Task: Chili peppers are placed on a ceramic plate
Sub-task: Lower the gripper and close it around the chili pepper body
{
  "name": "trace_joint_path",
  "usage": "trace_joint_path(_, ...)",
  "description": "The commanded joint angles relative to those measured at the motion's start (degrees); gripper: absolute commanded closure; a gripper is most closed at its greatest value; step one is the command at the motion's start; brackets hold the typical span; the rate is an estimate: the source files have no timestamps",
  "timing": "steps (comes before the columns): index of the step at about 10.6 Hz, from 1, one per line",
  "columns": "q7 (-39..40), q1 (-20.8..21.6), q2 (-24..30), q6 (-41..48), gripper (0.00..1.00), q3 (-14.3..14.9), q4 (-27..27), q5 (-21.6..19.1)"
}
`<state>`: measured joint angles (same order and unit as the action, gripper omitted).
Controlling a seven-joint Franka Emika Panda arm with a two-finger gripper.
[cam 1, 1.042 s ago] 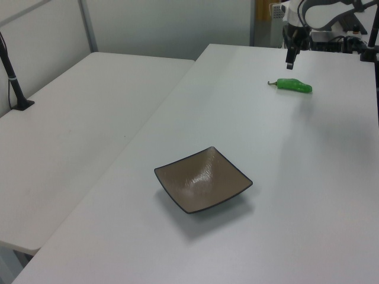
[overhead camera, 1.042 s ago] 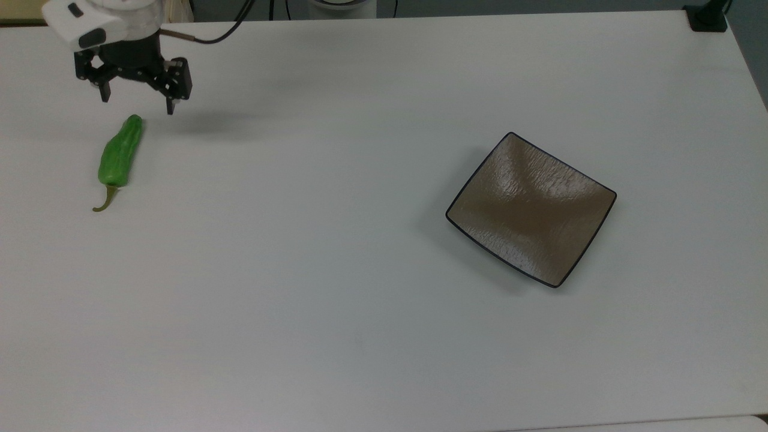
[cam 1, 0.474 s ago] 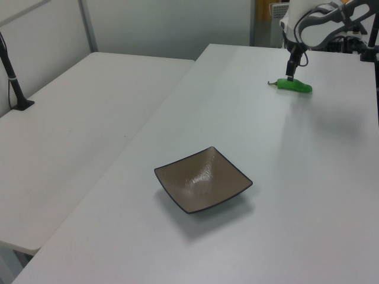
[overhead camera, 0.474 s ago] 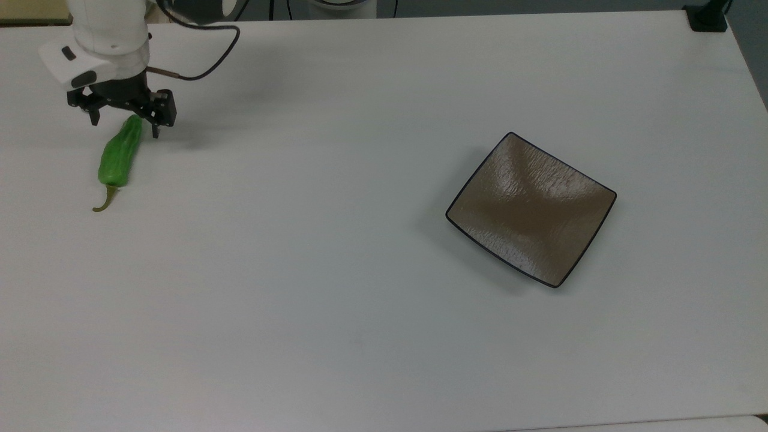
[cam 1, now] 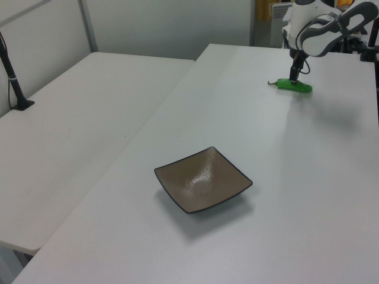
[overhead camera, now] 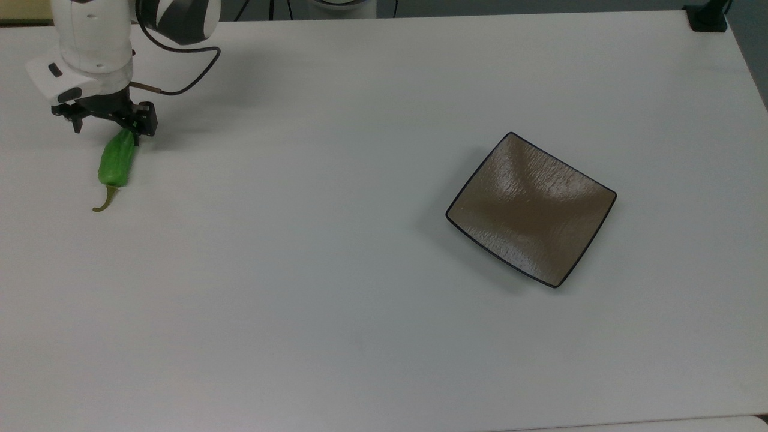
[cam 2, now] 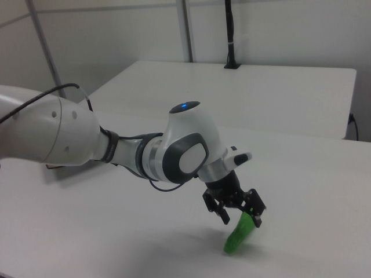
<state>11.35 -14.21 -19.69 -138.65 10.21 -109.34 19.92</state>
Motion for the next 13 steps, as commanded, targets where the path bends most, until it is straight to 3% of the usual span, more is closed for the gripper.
trace_joint_path(1, 1.13, -0.03, -2.45, -0.92, 0.00, 0.16, 1.50, 1.17)
trace_joint_path(5, 1.04, -0.29, -4.74, -0.92, 0.01, 0.07, 3.34, 1.17)
trace_joint_path(9, 0.95, -0.47, -5.36, -0.84, 0.83, -0.19, 3.70, 0.74)
trace_joint_path(11, 0.95, -0.47, -5.36, -0.75, 0.95, -0.37, 3.61, 0.38)
trace_joint_path(13, 0.87, -0.56, -5.36, -0.75, 0.95, -0.54, 3.61, 0.38)
